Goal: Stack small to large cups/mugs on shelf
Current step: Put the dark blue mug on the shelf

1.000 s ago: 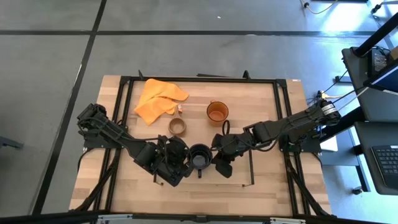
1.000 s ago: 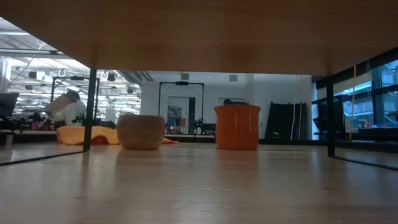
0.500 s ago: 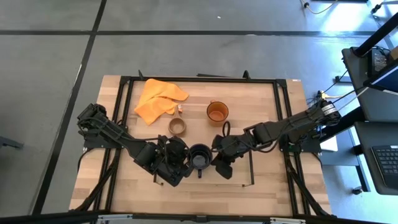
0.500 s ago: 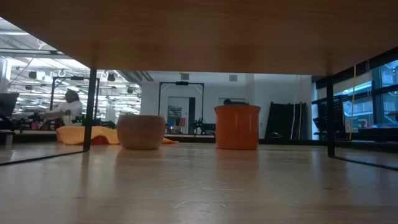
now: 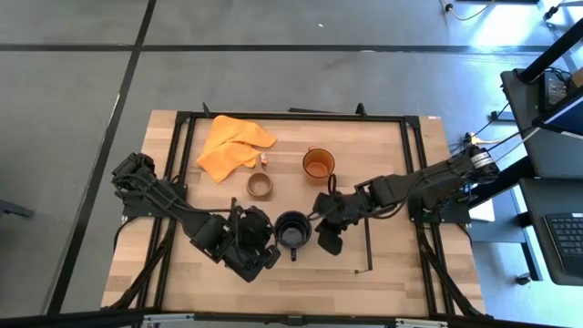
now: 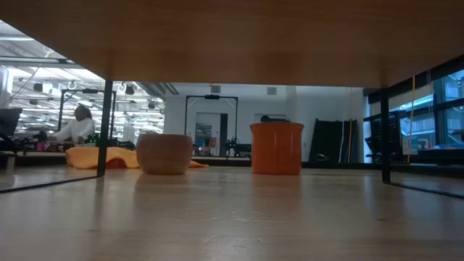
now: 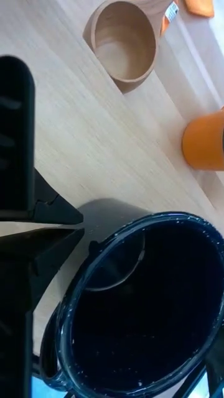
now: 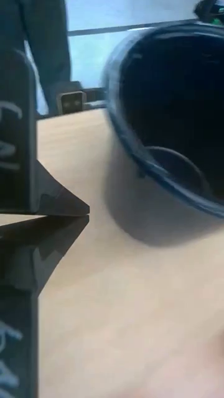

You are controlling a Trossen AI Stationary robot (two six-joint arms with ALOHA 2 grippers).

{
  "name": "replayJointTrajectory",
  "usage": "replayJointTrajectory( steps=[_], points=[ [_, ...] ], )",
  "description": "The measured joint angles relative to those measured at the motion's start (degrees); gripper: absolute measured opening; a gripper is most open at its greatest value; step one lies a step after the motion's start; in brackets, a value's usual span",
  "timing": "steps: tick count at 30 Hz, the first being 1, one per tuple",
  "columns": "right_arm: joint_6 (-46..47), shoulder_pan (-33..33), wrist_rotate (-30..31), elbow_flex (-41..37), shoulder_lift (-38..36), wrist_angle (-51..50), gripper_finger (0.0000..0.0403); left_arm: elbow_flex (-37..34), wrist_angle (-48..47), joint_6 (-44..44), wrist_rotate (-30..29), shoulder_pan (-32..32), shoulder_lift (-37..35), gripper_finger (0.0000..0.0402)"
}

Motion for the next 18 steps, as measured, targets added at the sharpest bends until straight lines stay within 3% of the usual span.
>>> replayJointTrajectory(
  steps=[7,18],
  points=[
    [-1.7,-3.1,1.1,0.0,0.0,2.9,0.0009,0.0,0.0,-0.1,-0.8,-0.1,0.0,0.0002],
    [0.0,-2.3,-0.3,0.0,0.0,4.7,0.0009,0.0,0.0,1.4,-1.4,0.6,0.0,0.0009]
  ],
)
